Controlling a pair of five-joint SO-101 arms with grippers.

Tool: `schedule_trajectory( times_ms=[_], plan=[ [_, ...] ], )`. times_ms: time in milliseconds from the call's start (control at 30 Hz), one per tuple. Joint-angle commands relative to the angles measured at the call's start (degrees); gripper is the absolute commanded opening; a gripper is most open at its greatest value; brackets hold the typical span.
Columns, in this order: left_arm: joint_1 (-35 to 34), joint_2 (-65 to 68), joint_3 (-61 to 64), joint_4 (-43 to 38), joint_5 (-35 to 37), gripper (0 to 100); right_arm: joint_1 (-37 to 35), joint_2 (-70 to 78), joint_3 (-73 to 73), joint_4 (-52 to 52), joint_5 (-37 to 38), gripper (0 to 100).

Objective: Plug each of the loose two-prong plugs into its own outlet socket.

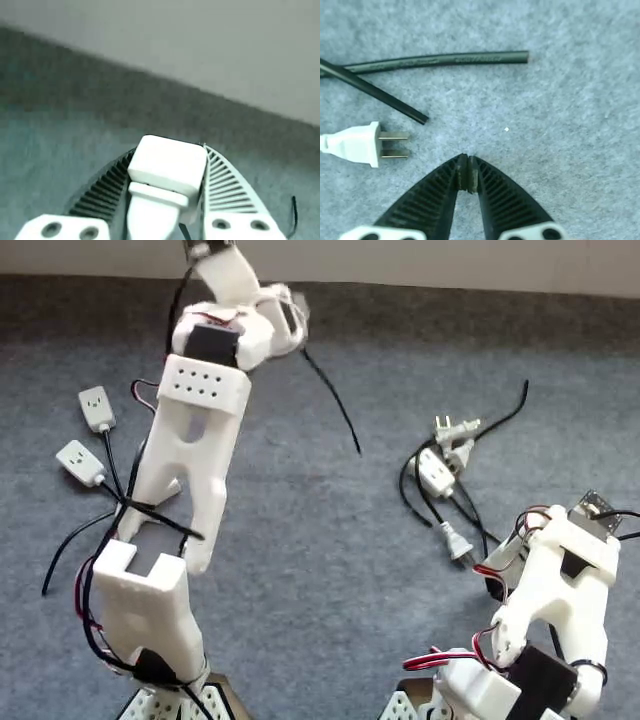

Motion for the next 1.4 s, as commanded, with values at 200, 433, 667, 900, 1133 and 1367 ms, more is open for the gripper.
schedule_trajectory(
  times_ms=[200, 433, 667, 900, 1133, 1367],
  plan=[
    [0.4, 18.2, -8.4, -26.0, -21.5, 1, 0.1, -1.7, 0.1, -0.6, 0.6, 0.5],
    [1.0, 41.3, -32.6, -16.2, -23.5, 12, 0.1, -1.7, 0.1, -0.6, 0.6, 0.5],
    [2.2, 47.3, -54.4, 4.7, -23.5, 22, 0.1, -1.7, 0.0, -0.6, 0.6, 0.5],
    [4.3, 36.8, -56.5, 15.9, -25.8, 28, 0.1, -1.7, 0.0, -0.6, 0.6, 0.5],
    [3.4, 27.0, -47.8, 15.8, -29.9, 26, 0.2, -1.8, 2.0, -0.7, 3.0, 0.5],
    [-1.3, 12.4, -53.7, 37.2, -30.1, 15, 0.1, -1.8, 2.0, -0.7, 3.0, 0.5]
  ],
)
